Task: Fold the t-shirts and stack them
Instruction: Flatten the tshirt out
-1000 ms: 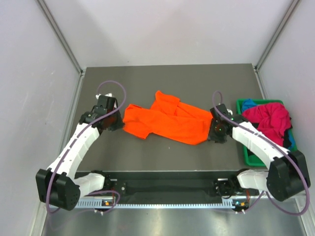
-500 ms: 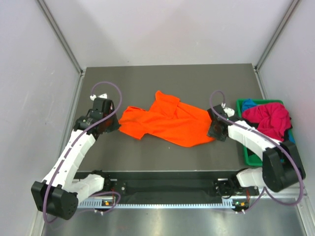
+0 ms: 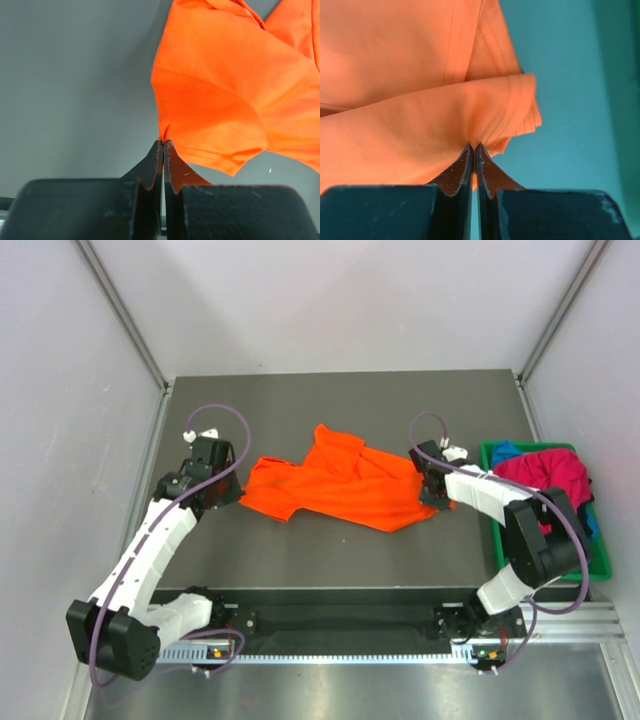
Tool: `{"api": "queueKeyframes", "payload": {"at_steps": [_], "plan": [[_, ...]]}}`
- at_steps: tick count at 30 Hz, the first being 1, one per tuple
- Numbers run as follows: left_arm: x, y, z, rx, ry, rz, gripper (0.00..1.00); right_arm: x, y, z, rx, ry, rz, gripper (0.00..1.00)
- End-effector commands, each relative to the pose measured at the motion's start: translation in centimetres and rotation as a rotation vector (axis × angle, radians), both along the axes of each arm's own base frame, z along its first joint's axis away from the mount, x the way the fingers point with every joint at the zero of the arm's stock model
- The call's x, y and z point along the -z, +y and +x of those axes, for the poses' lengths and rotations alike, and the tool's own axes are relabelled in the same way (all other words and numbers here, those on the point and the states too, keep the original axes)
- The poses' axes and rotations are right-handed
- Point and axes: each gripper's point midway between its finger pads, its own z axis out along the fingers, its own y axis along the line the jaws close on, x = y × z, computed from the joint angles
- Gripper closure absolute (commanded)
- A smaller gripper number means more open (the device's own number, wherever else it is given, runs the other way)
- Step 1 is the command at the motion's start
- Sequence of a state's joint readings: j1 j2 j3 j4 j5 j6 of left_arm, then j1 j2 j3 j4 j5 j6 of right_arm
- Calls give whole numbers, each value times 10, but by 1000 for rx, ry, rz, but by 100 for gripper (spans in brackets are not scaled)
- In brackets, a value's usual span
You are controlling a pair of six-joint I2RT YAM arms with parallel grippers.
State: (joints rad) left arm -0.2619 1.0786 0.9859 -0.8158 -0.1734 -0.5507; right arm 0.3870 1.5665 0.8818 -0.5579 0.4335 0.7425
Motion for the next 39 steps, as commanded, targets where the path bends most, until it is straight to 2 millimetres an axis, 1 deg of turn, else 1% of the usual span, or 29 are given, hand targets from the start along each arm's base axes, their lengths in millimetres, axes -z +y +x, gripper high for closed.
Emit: {"api": "queueKeyframes", "payload": {"at_steps": [1,2,5,7,8,10,12,15,17,18,20,21,22,24,25,26,27,28,29,30,31,32,33,34,35,36,37,38,39], "plan": [[-27,7,18,-22,-97,35,100,-39,-9,17,18,-65,-59,99],[-31,8,19,-23,-105,38,100,-52,-10,15,20,-66,-60,99],[-39,5,21,-17,-124,23,100,-73,-11,8,18,-89,-44,98],[-44,-1,20,4,-132,-7,100,-79,-11,1,17,-95,-25,98],[-47,-3,19,10,-135,-17,100,-85,-13,-7,14,-104,-11,98],[-54,-6,15,28,-146,-35,100,-89,-15,-19,8,-97,-9,98],[-59,-10,8,51,-148,-61,100,-101,-27,-35,15,-104,-35,98],[-64,-14,0,62,-158,-99,100,-114,-34,-56,11,-112,-28,98],[-62,-18,-5,67,-155,-126,100,-123,-33,-63,0,-139,8,98],[-62,-21,-5,72,-159,-141,100,-124,-27,-64,-12,-143,40,98],[-51,-28,-6,85,-132,-176,100,-125,-20,-62,-28,-150,76,97],[-44,-39,-9,121,-102,-221,100,-122,-17,-60,-37,-148,89,97],[-40,-42,-5,127,-104,-234,100,-117,-16,-59,-41,-138,87,96],[-12,-34,-2,87,-41,-182,100,-105,-11,-47,-60,-114,76,96],[-5,-29,2,66,-32,-154,100,-101,-7,-41,-71,-107,73,95],[3,-25,4,53,-15,-133,100,-90,-1,-29,-84,-81,67,95],[11,-23,7,45,13,-117,100,-85,3,-22,-107,-63,65,94],[12,-22,12,40,11,-115,100,-88,9,-9,-120,-75,68,94],[10,-19,18,27,1,-116,100,-74,17,8,-141,-54,64,94],[13,-17,23,16,9,-114,100,-68,23,17,-177,-37,62,93],[13,-11,29,-1,0,-96,100,-78,32,38,-192,-65,68,93],[8,-6,36,-21,-17,-72,100,-57,38,49,-212,2,45,90],[12,2,39,-43,-2,-30,100,-56,42,60,-242,12,34,89],[12,8,41,-61,-1,3,100,-68,50,82,-255,-26,31,87],[7,18,46,-97,-16,48,100,-54,53,91,-270,3,14,80],[8,22,45,-105,-11,61,100,-54,56,98,-295,9,7,76],[7,24,46,-106,-18,67,100,-65,63,113,-304,-20,10,72],[9,25,45,-111,-16,63,100,-61,62,113,-310,5,-2,68],[6,24,46,-111,-33,54,100,-65,62,115,-308,-3,-7,66]]}}
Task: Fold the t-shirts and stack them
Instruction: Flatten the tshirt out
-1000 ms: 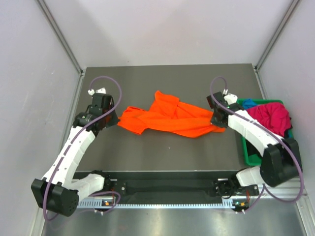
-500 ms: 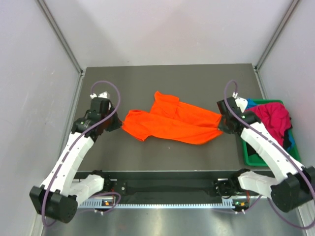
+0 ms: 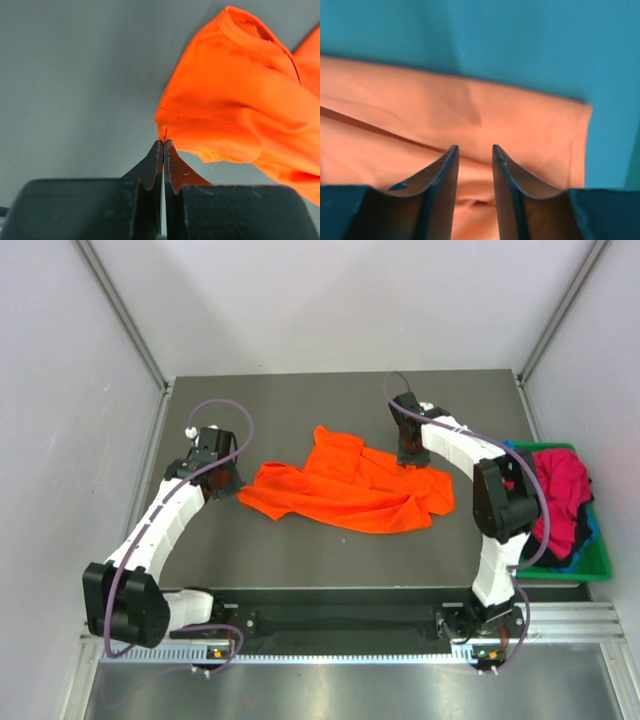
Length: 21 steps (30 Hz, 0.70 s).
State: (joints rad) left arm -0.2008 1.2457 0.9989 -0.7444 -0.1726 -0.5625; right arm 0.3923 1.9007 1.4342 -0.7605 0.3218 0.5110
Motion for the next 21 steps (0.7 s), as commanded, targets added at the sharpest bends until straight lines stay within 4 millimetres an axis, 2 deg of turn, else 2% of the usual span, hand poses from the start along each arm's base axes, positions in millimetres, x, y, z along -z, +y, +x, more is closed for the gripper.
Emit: {"api": "queueKeyframes", "payload": {"at_steps": [1,3,6,7,8,9,10,11,12,13,14,16,17,18,19,20,21], "plan": [[-21,13,17,-36,-105,43,100,-33,9,24,-58,-88,-1,64],[-19,8,16,-19,-111,17,100,-42,5,21,-29,-109,1,61],[-11,0,13,7,-97,-28,100,-48,-5,4,46,-100,16,60],[-12,-3,14,12,-104,-41,100,-41,-14,-7,79,-76,15,60],[-10,-6,13,19,-102,-54,100,-50,-18,-13,109,-96,36,60],[-10,-8,13,26,-105,-66,100,-50,-20,-19,146,-104,63,61],[-8,-12,13,39,-106,-85,100,-37,-30,-31,180,-90,67,61],[-9,-15,13,49,-110,-98,100,-45,-34,-38,203,-122,97,61],[-11,-18,14,65,-122,-113,100,-41,-38,-46,241,-121,124,62],[-13,-26,14,100,-129,-146,100,-27,-52,-62,281,-87,118,62],[-15,-35,14,138,-143,-185,100,-36,-57,-66,297,-121,144,62],[-19,-44,13,176,-147,-224,100,-32,-68,-83,326,-118,166,62],[-21,-47,12,191,-142,-239,100,-45,-69,-88,331,-169,191,62],[-19,-46,8,188,-119,-234,100,-46,-67,-92,345,-181,221,62],[-23,-44,8,183,-121,-226,100,-40,-65,-102,352,-167,245,62],[-23,-42,7,174,-117,-215,100,-44,-61,-106,357,-183,283,63],[-22,-41,6,172,-115,-212,100,-41,-51,-111,373,-164,346,64]]}}
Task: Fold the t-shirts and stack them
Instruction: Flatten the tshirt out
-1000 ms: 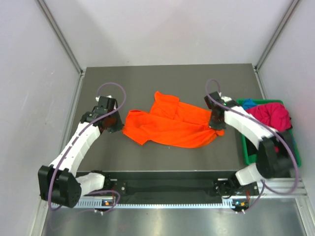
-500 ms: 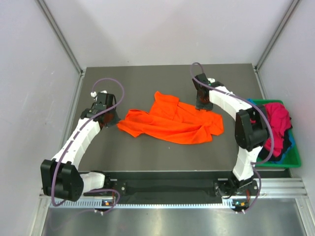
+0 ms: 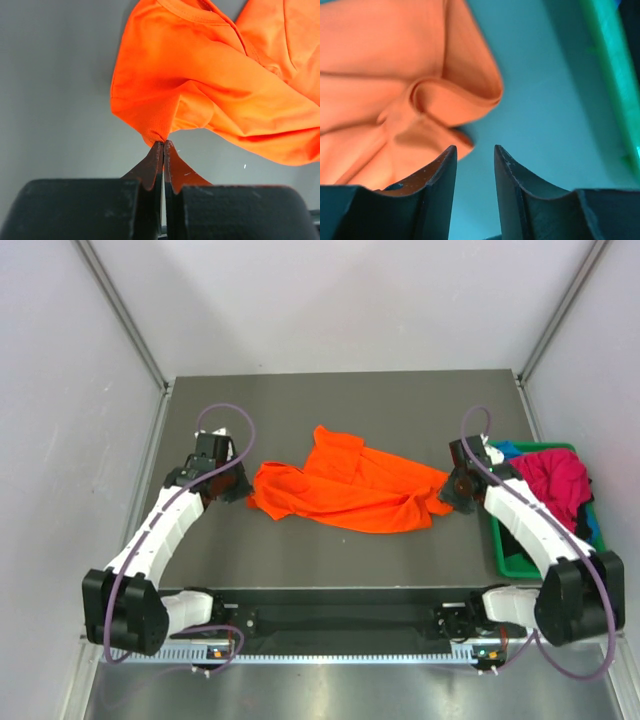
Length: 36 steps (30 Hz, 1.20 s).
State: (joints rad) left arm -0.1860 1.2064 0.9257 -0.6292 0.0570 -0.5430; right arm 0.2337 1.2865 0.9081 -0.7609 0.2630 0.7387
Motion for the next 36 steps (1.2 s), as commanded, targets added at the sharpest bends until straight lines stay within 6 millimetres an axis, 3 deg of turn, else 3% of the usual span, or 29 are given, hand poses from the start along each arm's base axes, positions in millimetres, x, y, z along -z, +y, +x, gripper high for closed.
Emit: {"api": "queueKeyframes", "payload": {"at_steps": [1,7,11,22,36], "plan": [[-20,-5,5,30,-68,-31,100,0,29,-6,39,-66,188,64],[-13,-5,-1,37,-42,-29,100,40,58,-33,123,-39,361,68],[-13,-4,-3,42,-40,-22,100,56,64,-36,161,-15,382,68],[-18,-1,-3,38,-67,-8,100,51,54,-23,218,-70,330,67],[-22,-5,-3,42,-79,-31,100,76,38,-24,254,-36,226,69]]}}
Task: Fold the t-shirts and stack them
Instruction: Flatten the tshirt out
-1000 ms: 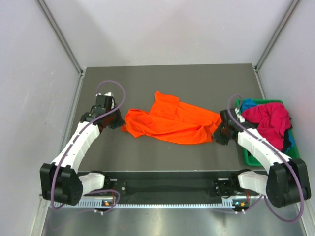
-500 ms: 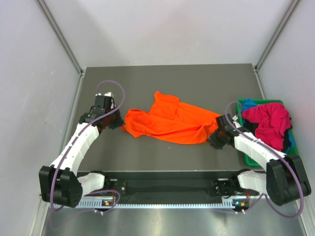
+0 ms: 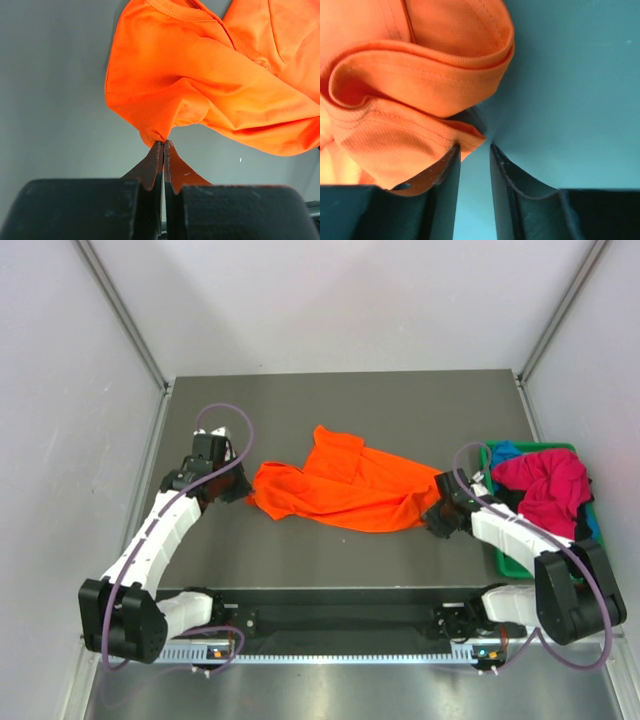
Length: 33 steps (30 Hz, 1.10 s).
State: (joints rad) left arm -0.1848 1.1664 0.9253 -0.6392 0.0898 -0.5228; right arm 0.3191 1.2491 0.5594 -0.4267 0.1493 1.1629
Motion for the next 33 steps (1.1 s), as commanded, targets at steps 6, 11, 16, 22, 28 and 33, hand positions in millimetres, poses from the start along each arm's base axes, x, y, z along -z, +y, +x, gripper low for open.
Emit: {"api": "queueKeyframes", "payload": {"at_steps": [6,11,16,22,28,33], "plan": [[-14,-3,5,6,-63,-26,100,10,-12,3,8,27,-98,86],[-15,-3,6,8,-67,-26,100,11,-10,8,-24,19,-108,100],[-36,-2,12,-35,-99,-42,100,-37,-16,25,-104,-61,-186,100],[-140,-1,33,-95,-337,-105,100,-187,-30,40,-162,-346,-269,100],[-232,-8,1,-97,-483,-251,100,-315,-44,1,-180,-636,-248,100],[-270,-21,-56,-33,-551,-421,100,-347,-45,-50,-206,-736,-149,100]]}}
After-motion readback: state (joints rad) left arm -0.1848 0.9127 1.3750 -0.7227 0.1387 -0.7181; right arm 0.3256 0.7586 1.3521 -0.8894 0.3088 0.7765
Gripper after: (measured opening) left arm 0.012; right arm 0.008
